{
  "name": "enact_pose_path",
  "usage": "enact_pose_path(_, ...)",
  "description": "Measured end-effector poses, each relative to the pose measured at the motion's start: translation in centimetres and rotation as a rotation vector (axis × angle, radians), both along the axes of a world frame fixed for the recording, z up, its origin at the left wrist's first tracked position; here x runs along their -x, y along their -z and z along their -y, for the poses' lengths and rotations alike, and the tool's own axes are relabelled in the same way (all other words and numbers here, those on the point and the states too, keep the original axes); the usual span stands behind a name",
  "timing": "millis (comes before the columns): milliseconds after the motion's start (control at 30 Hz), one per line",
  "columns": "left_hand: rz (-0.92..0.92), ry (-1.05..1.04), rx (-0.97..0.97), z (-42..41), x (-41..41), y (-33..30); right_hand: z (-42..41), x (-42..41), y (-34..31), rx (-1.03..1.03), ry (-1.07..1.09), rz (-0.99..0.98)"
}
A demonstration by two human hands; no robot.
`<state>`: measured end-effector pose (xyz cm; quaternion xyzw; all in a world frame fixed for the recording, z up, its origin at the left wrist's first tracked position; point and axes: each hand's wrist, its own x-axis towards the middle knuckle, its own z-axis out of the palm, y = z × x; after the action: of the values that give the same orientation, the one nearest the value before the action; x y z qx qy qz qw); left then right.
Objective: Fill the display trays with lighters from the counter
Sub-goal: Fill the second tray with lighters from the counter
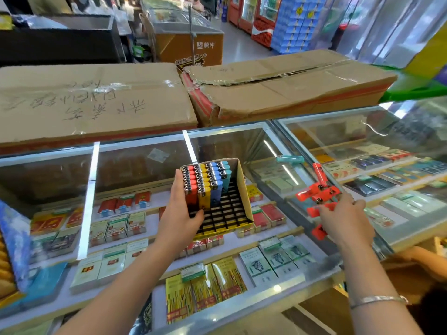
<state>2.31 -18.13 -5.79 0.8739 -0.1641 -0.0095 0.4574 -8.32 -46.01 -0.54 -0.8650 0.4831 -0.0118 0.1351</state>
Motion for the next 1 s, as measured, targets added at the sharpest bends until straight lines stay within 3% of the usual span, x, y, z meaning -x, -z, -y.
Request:
enact_pose_path(333, -0.042, -0.019, 0.064, 0.2, 0.1, 0.5, 0.2, 0.1, 1.8, -0.168, 0.006, 0.278)
enact_pose_path(467, -0.032, -0.022, 0.062, 0.1, 0.2, 0.4, 0.4, 0.1, 1.5, -0.026, -0.092, 0.419)
enact_pose_path(633, -0.027, -0.025, 0.07, 0.0, 0.1, 0.4, 1.6, -0.2, 0.6, 0.073, -0.391, 0.289)
enact_pose_path(833, -0.03, -0.022, 0.103, -0.1, -0.1, 0.7, 2.2, -0.6, 1.8, -0.073, -0.549, 0.17)
enact_pose_path(1000, -0.037, -0.026, 0.115, -0.1, -0.2, 0.9, 2.0, -1.6, 2.4, -0.071, -0.606, 0.072)
